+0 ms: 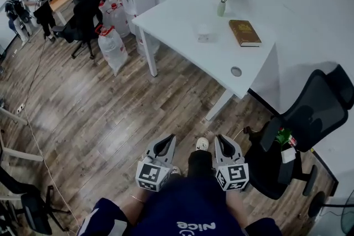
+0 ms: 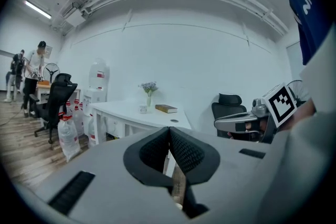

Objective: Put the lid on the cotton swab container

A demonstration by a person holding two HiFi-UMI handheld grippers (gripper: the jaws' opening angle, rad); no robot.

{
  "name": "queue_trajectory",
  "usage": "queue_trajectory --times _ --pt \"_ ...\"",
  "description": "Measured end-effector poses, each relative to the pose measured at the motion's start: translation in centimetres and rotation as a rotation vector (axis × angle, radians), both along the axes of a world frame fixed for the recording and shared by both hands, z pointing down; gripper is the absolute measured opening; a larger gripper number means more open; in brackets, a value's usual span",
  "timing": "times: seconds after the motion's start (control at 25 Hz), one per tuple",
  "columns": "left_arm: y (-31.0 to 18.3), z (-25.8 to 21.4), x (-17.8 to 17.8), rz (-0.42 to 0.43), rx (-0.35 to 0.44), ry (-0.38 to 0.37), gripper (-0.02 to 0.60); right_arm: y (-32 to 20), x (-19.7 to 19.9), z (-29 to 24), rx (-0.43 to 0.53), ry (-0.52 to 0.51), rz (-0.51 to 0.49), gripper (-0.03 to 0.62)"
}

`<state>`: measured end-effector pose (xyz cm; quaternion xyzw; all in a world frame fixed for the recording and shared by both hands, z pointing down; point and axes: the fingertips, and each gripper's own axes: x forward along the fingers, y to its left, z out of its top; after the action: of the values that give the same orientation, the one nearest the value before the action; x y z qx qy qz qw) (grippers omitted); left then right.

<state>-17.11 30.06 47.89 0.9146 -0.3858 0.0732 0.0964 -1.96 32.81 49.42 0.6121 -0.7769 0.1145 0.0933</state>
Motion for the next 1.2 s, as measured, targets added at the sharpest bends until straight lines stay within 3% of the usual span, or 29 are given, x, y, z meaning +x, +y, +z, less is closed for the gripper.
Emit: queue_trajectory --times 0.28,0.48,0.72,1.2 --pt "-5.9 0.2 1.9 -0.103 -0.022 -0.009 0.020 -8.5 3.4 0.0 0.013 -0.015 -0.071 0.057" --pt "-10.7 0.5 6.0 -0.117 -0.042 -0.027 0.019 -14.6 6.3 -0.4 0.022 -0.026 -0.124 0.057" --pt "-16.4 -1.2 11.7 -0.143 -0.028 0.051 0.020 -20.6 10.6 -1.5 0.048 -0.058 -0.168 0.057" --pt "-22.8 -0.3 19.1 -0.159 -0.047 0.088 0.020 -27.7 16.6 -1.9 0.050 -0.041 -0.259 0.057"
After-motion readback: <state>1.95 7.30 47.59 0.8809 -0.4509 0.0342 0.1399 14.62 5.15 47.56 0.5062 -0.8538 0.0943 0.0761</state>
